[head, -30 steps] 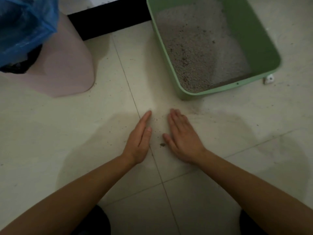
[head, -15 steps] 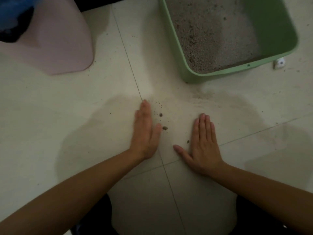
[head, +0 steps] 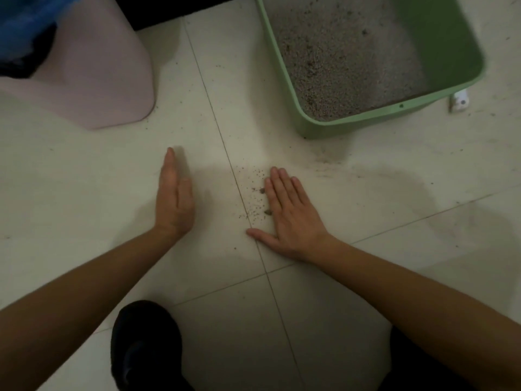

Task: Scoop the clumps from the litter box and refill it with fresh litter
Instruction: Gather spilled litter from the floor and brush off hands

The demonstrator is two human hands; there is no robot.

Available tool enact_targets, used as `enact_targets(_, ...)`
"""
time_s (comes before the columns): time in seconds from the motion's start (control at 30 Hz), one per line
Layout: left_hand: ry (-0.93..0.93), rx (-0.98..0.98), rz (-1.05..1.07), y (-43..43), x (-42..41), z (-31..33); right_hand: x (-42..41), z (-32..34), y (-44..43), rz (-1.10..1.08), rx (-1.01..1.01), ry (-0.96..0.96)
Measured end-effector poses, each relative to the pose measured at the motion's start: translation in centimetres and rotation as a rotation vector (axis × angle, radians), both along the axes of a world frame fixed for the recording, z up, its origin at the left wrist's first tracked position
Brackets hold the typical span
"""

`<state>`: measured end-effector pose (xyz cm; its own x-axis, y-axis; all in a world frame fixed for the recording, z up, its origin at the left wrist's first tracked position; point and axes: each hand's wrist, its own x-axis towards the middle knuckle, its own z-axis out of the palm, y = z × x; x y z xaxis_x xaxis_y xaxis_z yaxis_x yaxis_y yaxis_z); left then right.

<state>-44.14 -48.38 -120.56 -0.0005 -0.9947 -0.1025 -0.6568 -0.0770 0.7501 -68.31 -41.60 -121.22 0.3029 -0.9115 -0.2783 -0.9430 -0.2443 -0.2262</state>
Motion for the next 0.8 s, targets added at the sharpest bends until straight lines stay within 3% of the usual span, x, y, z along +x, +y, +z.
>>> enact_targets(0.17,-0.242,-0.087,-0.284,0.5,0.7,-0.2,-0.4,0.3,-3.2,0.178,-0.075,-0.033)
enact_targets(0.3,-0.246,-0.064,-0.229,-0.2,0.3,0.0,-1.5,1.2,-6.7,0.179,-0.017,-0.086)
enact_targets(0.57,-0.283,-0.053,-0.318,-0.4,0.9,-0.5,-0.1,-0.4,-2.0,0.584,-0.021,-0.180)
enact_targets(0.67,-0.264,-0.055,-0.405,0.7,-0.5,-0.4,-2.0,0.3,-1.2,0.455,-0.005,-0.228)
enact_targets(0.8,-0.187,-0.011,-0.546,3.7,-3.9,0.1,-6.0,1.3,-1.6,0.262,0.019,-0.044)
